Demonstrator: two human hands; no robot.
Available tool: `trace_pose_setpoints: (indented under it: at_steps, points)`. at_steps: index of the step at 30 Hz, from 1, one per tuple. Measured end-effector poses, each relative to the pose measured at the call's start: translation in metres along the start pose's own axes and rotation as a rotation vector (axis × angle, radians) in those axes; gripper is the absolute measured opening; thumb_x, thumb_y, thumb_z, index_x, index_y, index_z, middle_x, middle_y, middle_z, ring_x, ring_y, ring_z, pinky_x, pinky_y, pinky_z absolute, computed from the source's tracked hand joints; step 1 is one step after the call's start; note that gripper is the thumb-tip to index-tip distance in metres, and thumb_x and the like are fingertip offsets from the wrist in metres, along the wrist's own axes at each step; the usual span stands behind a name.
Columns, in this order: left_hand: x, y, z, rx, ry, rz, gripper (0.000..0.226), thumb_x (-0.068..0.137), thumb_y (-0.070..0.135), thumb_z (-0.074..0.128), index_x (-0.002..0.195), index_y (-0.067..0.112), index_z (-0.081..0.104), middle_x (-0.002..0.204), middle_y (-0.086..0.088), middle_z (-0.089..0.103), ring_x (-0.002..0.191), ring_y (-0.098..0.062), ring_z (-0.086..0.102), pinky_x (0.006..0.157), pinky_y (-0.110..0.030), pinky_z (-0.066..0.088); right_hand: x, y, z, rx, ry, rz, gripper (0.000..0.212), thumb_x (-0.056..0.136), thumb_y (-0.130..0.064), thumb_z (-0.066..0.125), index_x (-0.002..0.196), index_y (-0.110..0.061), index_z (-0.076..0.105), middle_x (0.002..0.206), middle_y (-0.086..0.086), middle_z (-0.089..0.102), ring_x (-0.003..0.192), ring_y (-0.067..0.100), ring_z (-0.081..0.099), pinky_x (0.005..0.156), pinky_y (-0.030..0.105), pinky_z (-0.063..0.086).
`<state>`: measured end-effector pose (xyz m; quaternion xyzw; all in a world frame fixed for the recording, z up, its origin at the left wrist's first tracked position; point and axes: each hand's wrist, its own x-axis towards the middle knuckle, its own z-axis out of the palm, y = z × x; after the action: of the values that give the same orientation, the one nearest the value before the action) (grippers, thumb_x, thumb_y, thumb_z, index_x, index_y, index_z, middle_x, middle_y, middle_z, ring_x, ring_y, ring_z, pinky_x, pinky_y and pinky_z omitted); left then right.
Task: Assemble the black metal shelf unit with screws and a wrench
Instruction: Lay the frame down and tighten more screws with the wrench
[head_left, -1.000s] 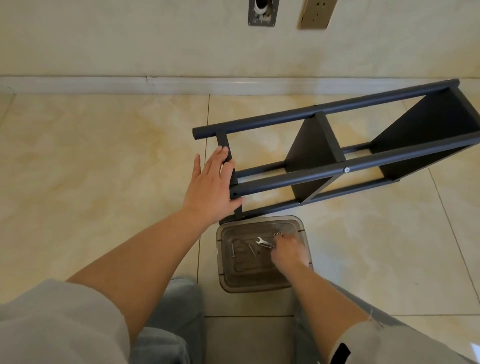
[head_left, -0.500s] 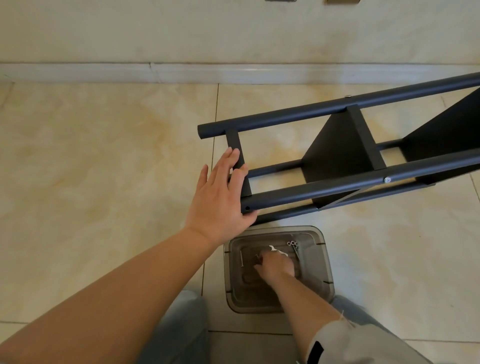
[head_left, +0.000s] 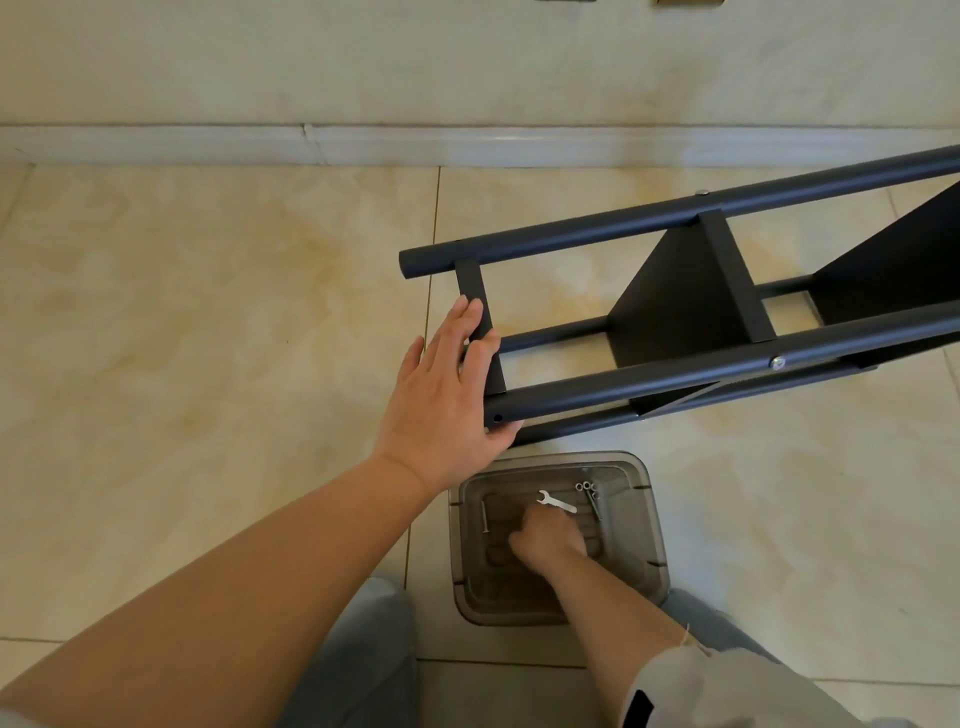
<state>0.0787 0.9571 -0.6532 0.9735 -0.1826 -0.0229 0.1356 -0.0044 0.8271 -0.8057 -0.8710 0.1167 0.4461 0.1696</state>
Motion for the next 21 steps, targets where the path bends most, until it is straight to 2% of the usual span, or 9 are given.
trace_pose_setpoints:
  at_steps: [5,7,9,11,12,16,21]
  points:
    - [0.0,0.003,-0.011,-0.011,-0.089,0.008,0.08,0.086,0.052,0.056,0.147,0.012,0.023,0.159,-0.005,0.001,0.146,-0.018,-0.004,0.117,-0.033,0.014,-0.023,-0.004,-0.04,0.203,0.028,-0.002,0.02,0.092,-0.021,0.055,0.108,-0.014,0.064,0.102,0.005,0.064,0.091,0.016,0.062,0.084,0.03,0.052]
    - [0.0,0.002,-0.015,-0.01,-0.118,0.02,0.081,0.087,0.05,0.055,0.149,0.013,0.019,0.159,-0.004,-0.002,0.146,-0.017,-0.005,0.117,-0.032,0.014,-0.038,-0.006,-0.056,0.312,0.031,-0.031,0.016,0.093,-0.018,0.053,0.103,-0.016,0.067,0.09,0.0,0.065,0.08,0.009,0.061,0.078,0.024,0.052]
    - [0.0,-0.001,-0.018,-0.02,-0.152,0.033,0.081,0.088,0.047,0.057,0.15,0.015,0.016,0.159,-0.002,-0.004,0.146,-0.016,-0.006,0.117,-0.032,0.016,-0.059,-0.012,-0.073,0.444,0.017,-0.067,0.017,0.095,-0.015,0.051,0.102,-0.015,0.067,0.08,-0.003,0.063,0.07,0.004,0.058,0.066,0.016,0.048]
    - [-0.002,-0.005,-0.021,-0.021,-0.177,0.049,0.082,0.087,0.044,0.059,0.15,0.018,0.013,0.158,0.001,-0.007,0.146,-0.015,-0.004,0.117,-0.032,0.019,-0.084,-0.02,-0.092,0.584,-0.025,-0.09,0.016,0.096,-0.014,0.049,0.098,-0.014,0.065,0.079,-0.001,0.062,0.066,0.004,0.056,0.055,0.012,0.045]
    - [-0.003,-0.007,-0.022,-0.014,-0.189,0.06,0.083,0.087,0.043,0.06,0.15,0.019,0.012,0.159,0.001,-0.007,0.146,-0.016,-0.004,0.117,-0.032,0.019,-0.096,-0.025,-0.101,0.626,-0.044,-0.112,0.015,0.097,-0.014,0.049,0.097,-0.015,0.064,0.08,0.0,0.062,0.066,0.005,0.057,0.055,0.012,0.045]
    - [-0.006,-0.006,-0.025,0.02,-0.197,0.084,0.084,0.088,0.041,0.061,0.151,0.018,0.011,0.159,-0.002,-0.005,0.146,-0.017,-0.004,0.116,-0.033,0.016,-0.137,-0.034,-0.133,0.636,-0.041,-0.254,0.02,0.098,-0.012,0.045,0.104,-0.017,0.063,0.083,-0.002,0.067,0.074,0.007,0.062,0.069,0.017,0.051]
    - [-0.004,-0.003,-0.022,0.044,-0.167,0.044,0.082,0.087,0.054,0.055,0.15,0.023,0.013,0.159,-0.003,-0.002,0.146,-0.021,0.004,0.117,-0.038,0.018,-0.173,-0.03,-0.15,0.357,0.119,-0.401,0.02,0.096,-0.014,0.052,0.11,-0.016,0.066,0.089,-0.006,0.065,0.086,0.009,0.064,0.087,0.025,0.052]
